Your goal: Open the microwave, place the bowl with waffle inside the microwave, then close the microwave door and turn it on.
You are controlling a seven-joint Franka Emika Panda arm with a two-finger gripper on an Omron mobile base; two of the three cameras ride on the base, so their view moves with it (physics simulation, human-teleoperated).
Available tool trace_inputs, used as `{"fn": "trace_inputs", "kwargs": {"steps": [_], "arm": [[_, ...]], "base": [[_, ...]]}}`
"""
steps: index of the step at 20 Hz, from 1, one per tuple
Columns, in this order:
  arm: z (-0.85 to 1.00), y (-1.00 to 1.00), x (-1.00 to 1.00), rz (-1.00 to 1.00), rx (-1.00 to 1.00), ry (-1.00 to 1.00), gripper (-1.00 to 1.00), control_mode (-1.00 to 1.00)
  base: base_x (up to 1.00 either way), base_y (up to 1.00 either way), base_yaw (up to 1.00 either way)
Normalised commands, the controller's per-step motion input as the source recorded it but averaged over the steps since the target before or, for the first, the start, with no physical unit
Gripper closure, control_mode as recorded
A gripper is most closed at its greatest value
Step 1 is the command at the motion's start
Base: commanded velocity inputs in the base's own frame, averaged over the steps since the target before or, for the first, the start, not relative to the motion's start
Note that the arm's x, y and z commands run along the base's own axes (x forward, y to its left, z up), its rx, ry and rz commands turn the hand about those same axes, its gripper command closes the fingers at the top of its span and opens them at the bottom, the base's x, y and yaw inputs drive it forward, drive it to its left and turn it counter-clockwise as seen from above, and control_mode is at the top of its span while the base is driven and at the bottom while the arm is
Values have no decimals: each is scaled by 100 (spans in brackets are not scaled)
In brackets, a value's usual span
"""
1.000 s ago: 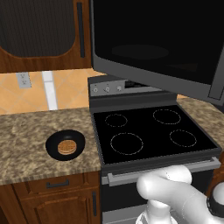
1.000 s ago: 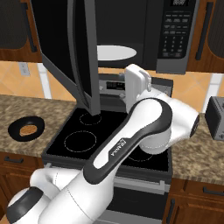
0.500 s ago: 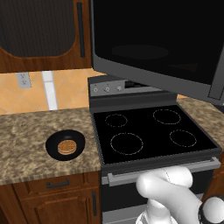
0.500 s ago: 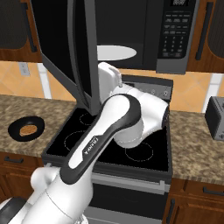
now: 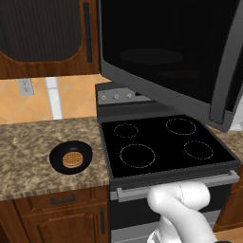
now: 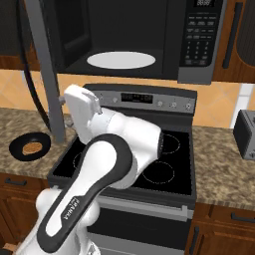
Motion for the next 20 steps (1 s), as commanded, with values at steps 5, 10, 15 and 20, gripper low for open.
{"fn": "trace_inputs", "kwargs": {"steps": [5,10,15,20], "arm": [[0,100,-56,0,-29,0,-100,-100],[0,100,-25,-7,-38,0,-100,-100],[0,100,-31,-4,-29,-2,-100,-100],[0,94,-19,0,-18,-7,-100,-100]], "base": [[0,0,0],[0,0,0],[0,0,0],[0,0,0]]}}
